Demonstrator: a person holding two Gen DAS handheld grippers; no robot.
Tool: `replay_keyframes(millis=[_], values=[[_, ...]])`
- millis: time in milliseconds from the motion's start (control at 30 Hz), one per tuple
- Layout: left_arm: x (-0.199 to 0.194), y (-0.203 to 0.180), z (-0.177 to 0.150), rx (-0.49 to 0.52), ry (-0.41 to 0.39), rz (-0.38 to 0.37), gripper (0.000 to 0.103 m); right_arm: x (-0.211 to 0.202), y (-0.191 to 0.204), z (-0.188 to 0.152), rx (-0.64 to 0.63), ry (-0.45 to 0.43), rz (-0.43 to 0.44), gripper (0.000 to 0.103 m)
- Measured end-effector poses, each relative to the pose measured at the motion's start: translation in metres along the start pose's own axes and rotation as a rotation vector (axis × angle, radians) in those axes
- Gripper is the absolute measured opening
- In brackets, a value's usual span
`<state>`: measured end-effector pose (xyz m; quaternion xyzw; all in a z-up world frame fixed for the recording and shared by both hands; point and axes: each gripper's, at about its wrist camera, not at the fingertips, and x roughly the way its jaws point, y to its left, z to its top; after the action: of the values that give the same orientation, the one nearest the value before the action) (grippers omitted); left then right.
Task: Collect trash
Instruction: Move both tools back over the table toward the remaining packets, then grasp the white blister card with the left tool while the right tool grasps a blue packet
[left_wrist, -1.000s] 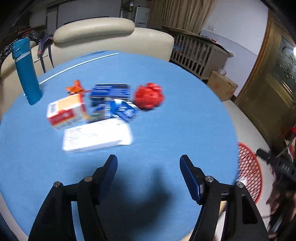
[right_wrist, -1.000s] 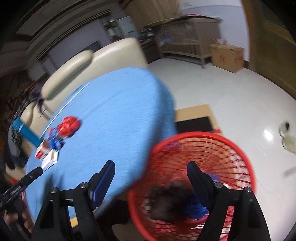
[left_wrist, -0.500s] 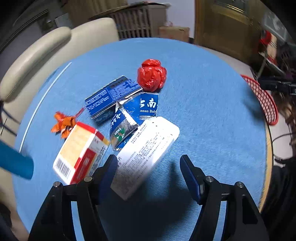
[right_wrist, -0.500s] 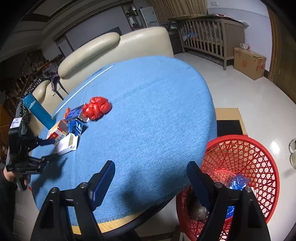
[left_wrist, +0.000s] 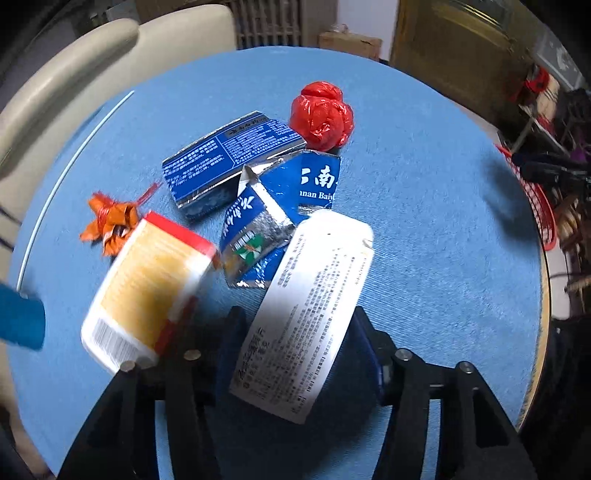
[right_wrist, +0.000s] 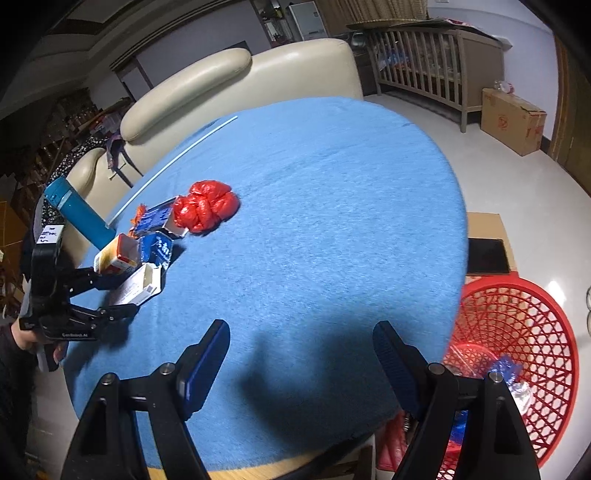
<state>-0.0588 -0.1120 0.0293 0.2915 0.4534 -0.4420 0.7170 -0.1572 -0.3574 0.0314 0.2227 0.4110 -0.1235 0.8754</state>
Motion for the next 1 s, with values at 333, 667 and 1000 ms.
replay_keyframes(millis=[333, 667, 1000], values=[[-0.023, -0.034, -0.059, -0.292, -0.077, 0.065, 0.050, 0.024, 0.040, 0.017, -0.062, 0.027, 0.119, 0.082], [-0.043, -0.028, -0.107, -0.561, -0.154, 0.121, 0.050, 0.091, 0.116, 0.053, -0.107, 0.091, 0.277, 0.082], [-0.058, -0.002, -0.108, -0.688, -0.206, 0.194, 0.050, 0.140, 0.155, 0.070, -0.091, 0.111, 0.275, 0.083]])
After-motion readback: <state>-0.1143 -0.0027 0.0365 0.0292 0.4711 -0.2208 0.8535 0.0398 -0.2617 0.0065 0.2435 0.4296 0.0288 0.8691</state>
